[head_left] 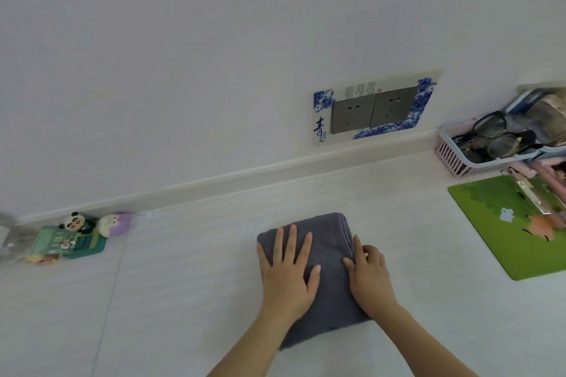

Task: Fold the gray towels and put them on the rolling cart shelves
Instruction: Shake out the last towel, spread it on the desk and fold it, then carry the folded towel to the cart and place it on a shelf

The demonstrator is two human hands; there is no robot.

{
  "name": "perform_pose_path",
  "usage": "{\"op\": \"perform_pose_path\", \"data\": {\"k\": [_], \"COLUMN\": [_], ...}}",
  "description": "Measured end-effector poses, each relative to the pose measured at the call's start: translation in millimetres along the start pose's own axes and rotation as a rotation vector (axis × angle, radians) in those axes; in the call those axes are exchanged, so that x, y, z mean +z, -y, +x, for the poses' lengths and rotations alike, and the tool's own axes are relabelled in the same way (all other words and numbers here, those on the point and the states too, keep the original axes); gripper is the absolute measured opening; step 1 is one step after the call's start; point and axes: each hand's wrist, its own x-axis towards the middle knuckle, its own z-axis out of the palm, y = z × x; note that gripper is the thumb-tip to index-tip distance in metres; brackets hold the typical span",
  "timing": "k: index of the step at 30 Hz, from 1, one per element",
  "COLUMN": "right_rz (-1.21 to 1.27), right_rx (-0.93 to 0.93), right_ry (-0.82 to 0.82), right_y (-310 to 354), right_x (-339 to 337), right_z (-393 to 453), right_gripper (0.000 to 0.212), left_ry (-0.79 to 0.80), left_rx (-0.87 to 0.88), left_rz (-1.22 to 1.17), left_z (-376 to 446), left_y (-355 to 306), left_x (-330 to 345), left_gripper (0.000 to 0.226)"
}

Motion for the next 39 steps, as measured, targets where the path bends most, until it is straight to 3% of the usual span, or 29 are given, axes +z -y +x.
{"op": "perform_pose_path", "data": {"k": [5,7,10,13,15,18,21,26,34,39], "right_rz": [-0.031,-0.012,0.135,0.272,0.417,0.697,0.826,0.887,0.666,0.631], "right_rx": [0.053,0.089,0.142,0.220,0.278,0.348,0.332,0.195,-0.198,-0.390], "right_ry": [0.035,0.078,0.144,0.302,0.445,0.596,0.671,0.790,1.018,1.073], "right_y": [6,9,10,15,23,37,65,128,273,362], "right_x": [4,-1,-13,-22,-24,-21,-12,3,33,59], "right_z": [5,7,10,14,13,8,-1,-14,-55,-88], "right_gripper": [0.057,0.051,0.046,0.060,0.067,0.070,0.069,0.063,0.065,0.059], "left_ry": [0.013,-0.059,-0.041,0.104,0.232,0.300,0.167,-0.020,-0.426,-0.642], "left_rx": [0.011,-0.086,-0.554,-0.924,-1.017,-0.994,-1.013,-1.056,-1.167,-1.210], "left_rz": [-0.042,-0.179,-0.728,-1.191,-1.423,-1.587,-1.573,-1.568,-1.588,-1.549], "left_z": [2,-3,-20,-32,-40,-52,-70,-108,-206,-263], "left_y": [2,3,0,11,29,52,74,118,208,257], "left_x": [3,2,-14,-27,-38,-52,-67,-95,-158,-196], "left_gripper": [0.060,0.061,0.079,0.080,0.075,0.065,0.052,0.063,0.059,0.065]}}
